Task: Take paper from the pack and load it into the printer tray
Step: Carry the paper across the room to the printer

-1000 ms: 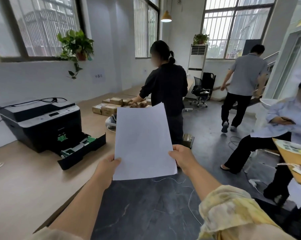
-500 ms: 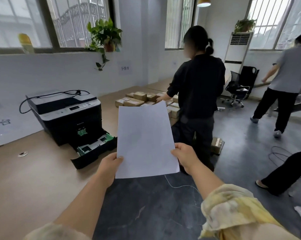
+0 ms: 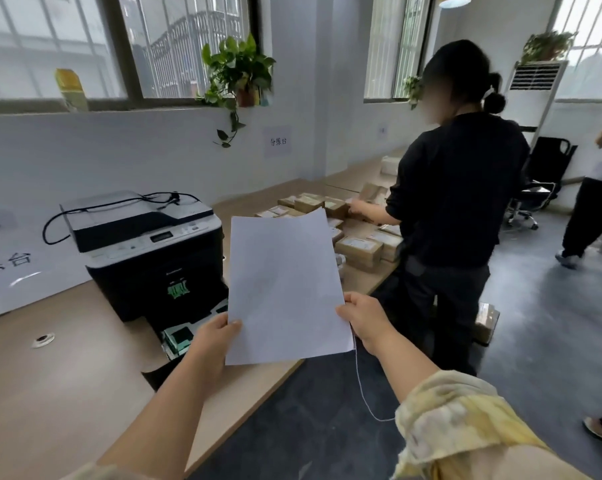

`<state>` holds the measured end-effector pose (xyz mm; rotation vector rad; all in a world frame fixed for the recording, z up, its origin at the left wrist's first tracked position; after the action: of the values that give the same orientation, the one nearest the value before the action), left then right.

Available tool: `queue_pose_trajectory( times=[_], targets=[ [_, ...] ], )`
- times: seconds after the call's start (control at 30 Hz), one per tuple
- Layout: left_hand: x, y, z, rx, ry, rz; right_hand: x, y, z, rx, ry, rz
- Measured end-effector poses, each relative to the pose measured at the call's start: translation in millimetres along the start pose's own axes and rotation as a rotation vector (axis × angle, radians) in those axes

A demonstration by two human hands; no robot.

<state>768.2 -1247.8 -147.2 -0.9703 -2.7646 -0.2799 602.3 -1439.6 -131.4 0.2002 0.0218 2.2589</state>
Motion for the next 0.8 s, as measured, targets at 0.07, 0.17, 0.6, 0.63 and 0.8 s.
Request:
queue_pose_trajectory(
  times=[0.07,0.17,0.6,0.63,0.8],
  targets=[
    [-11,6,-1,-0.001,0.003,-0.012,-16,-8,3,0.013,-0.003,0.018],
    [-24,14,-2,0.017,-0.004,-0.034,-35,-21,8,0.046,-0.009,0.060],
    [-83,31,29,0.109,0.067,-0.264,-142,-75,-7,0.069,-0.052,0.329],
    [-90,26,31,0.124,0.075,-0.274,-152,-75,-8,0.077,-0.059,0.348],
    [-121,11,42,0.214,0.111,-0.345,-201,-78,-14,0.121,-0.087,0.426]
  ],
)
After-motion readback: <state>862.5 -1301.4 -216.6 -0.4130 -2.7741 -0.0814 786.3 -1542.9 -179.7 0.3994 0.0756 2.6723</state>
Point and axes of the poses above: each hand's wrist, its own x-axis away from the middle knuckle, its own y-axis out of the back of the hand, z = x × y, the point moved 2 cm from there along -x, towards the middle knuckle, and after that the axes turned 4 degrees about -x, right-handed, at the moved point
